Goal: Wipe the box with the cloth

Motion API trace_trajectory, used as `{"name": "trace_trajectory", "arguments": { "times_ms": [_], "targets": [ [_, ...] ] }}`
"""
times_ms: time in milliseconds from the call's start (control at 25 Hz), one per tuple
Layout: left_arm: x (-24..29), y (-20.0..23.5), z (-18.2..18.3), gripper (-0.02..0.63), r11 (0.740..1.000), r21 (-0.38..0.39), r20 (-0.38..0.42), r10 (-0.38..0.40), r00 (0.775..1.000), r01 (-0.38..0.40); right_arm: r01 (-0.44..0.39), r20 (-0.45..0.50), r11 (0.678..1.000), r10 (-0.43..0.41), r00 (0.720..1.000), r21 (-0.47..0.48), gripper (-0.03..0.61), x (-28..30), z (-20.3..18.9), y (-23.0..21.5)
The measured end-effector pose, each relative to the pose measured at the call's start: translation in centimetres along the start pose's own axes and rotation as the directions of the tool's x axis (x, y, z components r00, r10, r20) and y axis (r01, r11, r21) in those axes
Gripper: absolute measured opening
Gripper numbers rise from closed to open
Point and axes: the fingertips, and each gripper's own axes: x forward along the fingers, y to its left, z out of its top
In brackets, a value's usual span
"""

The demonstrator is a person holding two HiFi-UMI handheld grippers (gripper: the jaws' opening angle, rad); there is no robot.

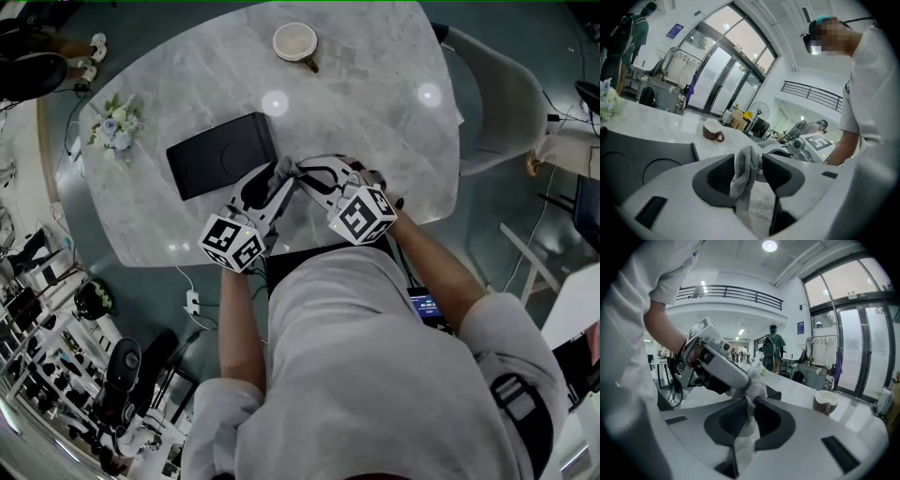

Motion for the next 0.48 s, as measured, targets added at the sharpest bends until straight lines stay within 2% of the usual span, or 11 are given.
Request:
{"name": "trace_trajectory", "arguments": {
  "times_ms": [80, 200, 280, 320, 360, 480],
  "targets": [
    [-0.9, 0.6, 0.2, 0.179, 0.999, -0.004, 0.012, 0.044, 0.999, -0.044, 0.01, -0.002, 0.996, -0.01, 1.0, 0.086, 0.055, 0.2, -0.5, -0.3],
    [-2.2, 1.2, 0.1, 0.179, 0.993, 0.008, 0.025, 0.116, 0.993, -0.116, 0.036, 0.002, 0.972, -0.037, 0.999, 0.233, 0.054, -0.1, -1.6, -1.0],
    [-3.5, 2.4, 0.4, 0.173, 0.978, 0.023, 0.055, 0.208, 0.977, -0.21, 0.046, 0.008, 0.96, -0.05, 0.999, 0.278, 0.055, -0.1, -2.0, -1.3],
    [-4.3, 3.2, 0.8, 0.131, 0.963, 0.024, 0.074, 0.266, 0.961, -0.268, 0.04, 0.016, 0.963, -0.046, 0.999, 0.266, 0.054, 0.0, -1.8, -1.2],
    [-5.1, 4.2, 1.0, 0.05, 0.945, 0.019, 0.088, 0.324, 0.942, -0.327, 0.031, 0.023, 0.972, -0.037, 0.999, 0.233, 0.054, 0.4, -1.6, -1.1],
    [-6.4, 7.1, 0.8, 0.026, 0.89, -0.01, 0.091, 0.454, 0.886, -0.455, 0.013, 0.011, 0.993, -0.014, 1.0, 0.118, 0.054, 2.0, -1.7, -0.2]
  ]
}}
